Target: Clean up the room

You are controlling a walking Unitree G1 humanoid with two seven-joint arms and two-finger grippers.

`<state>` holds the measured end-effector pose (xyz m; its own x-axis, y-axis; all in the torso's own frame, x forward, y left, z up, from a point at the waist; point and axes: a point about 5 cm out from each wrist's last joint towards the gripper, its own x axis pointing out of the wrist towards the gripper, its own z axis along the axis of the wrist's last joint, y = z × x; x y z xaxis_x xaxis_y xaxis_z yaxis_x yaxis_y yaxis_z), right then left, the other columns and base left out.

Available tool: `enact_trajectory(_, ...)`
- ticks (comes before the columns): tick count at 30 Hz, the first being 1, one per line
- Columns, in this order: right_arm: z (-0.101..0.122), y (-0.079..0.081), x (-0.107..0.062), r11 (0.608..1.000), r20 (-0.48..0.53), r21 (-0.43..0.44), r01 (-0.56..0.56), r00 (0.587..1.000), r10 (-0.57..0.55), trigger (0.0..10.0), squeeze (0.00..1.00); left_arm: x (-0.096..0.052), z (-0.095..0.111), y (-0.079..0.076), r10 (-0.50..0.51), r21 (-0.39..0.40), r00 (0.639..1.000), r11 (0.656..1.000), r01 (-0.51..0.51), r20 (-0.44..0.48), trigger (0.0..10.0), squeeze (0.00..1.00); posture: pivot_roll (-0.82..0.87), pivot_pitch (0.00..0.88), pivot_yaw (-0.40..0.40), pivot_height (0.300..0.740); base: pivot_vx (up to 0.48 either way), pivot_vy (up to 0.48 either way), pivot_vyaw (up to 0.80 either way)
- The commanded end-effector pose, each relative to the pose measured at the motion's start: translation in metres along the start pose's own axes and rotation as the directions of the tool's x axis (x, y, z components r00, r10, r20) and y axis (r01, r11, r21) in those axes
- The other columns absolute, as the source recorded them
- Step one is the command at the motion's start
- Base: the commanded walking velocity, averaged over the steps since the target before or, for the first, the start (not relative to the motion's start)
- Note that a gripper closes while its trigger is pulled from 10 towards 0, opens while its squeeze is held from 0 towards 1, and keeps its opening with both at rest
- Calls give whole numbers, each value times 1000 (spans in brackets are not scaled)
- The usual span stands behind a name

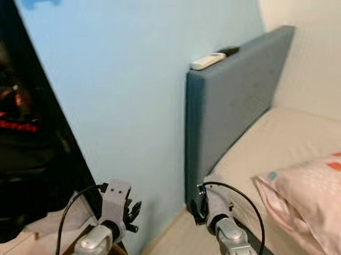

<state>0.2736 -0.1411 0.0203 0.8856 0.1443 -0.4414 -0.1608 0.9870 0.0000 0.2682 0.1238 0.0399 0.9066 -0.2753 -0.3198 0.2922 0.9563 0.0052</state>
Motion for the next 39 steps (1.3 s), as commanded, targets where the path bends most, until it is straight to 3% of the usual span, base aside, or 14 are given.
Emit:
enact_trajectory(1, 0, -4, -1, 1000, -3, 3, 13, 1000, -13, 10000, 0, 1, -1, -5, -19, -9, 1000, 1000, 19, 0, 10000, 0, -31, 46, 5, 740, 0, 0, -800)
enact_trajectory(39, 5, -7, -3, 999, 17, 18, 33, 999, -33, 10000, 0, 8, 12, -5, 24, -19, 998, 1000, -23, 56, 10000, 0, -35, 52, 13, 740, 0, 0, -800)
